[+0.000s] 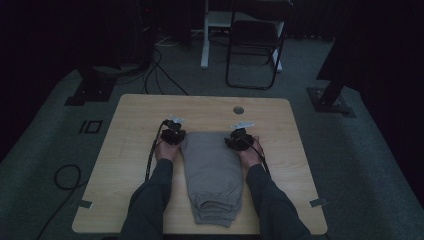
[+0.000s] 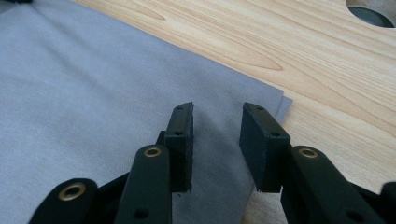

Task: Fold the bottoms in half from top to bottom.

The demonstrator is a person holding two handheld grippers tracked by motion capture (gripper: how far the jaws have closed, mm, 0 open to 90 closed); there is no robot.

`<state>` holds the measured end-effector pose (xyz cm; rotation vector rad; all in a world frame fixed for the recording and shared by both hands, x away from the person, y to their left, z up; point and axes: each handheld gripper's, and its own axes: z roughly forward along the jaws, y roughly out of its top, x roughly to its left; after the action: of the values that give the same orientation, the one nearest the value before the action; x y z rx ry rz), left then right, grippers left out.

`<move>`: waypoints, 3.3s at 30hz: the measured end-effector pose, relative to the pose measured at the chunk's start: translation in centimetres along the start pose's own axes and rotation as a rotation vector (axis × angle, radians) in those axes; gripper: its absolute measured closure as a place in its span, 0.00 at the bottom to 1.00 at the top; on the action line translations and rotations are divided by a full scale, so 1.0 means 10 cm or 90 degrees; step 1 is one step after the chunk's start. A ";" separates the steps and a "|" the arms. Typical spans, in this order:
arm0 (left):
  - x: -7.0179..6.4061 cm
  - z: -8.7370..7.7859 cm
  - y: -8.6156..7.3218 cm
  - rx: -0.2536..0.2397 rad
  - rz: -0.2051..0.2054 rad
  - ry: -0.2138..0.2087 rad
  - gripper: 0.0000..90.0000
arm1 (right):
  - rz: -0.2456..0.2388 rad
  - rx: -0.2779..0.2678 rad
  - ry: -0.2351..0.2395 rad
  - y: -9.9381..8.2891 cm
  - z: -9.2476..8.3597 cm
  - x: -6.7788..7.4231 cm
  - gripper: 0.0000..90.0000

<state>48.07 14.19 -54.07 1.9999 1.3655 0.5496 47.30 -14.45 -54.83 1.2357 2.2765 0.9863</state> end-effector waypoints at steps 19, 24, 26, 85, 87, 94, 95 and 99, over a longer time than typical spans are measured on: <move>-0.02 0.00 0.01 -0.010 -0.035 -0.023 0.55 | 0.090 -0.010 -0.024 0.16 0.08 -0.22 0.56; -0.02 0.08 -0.01 0.008 -0.047 -0.031 0.51 | 0.076 0.001 -0.036 0.23 0.17 -0.16 0.52; -0.01 0.08 -0.01 0.008 -0.051 -0.036 0.51 | 0.065 0.008 -0.041 0.24 0.19 -0.14 0.50; -0.22 -0.81 0.04 -0.132 0.026 -0.167 0.95 | 0.008 -0.138 0.119 0.03 -0.72 -0.14 0.94; -0.24 -0.85 -0.04 -0.129 0.025 -0.173 0.95 | 0.005 -0.136 0.126 -0.04 -0.77 -0.12 0.94; -0.27 -0.99 -0.35 -0.105 0.024 -0.210 0.95 | -0.011 -0.128 0.159 -0.32 -0.93 0.00 0.94; -0.29 -0.99 -0.40 -0.088 0.036 -0.217 0.95 | -0.015 -0.109 0.166 -0.42 -0.95 0.05 0.93; -0.33 -0.92 -0.59 -0.040 0.062 -0.222 0.95 | -0.031 -0.071 0.166 -0.54 -0.92 0.10 0.93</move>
<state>36.92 15.09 -51.71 2.0050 1.0326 0.2638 38.03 -19.31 -52.44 1.0529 2.3921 1.3044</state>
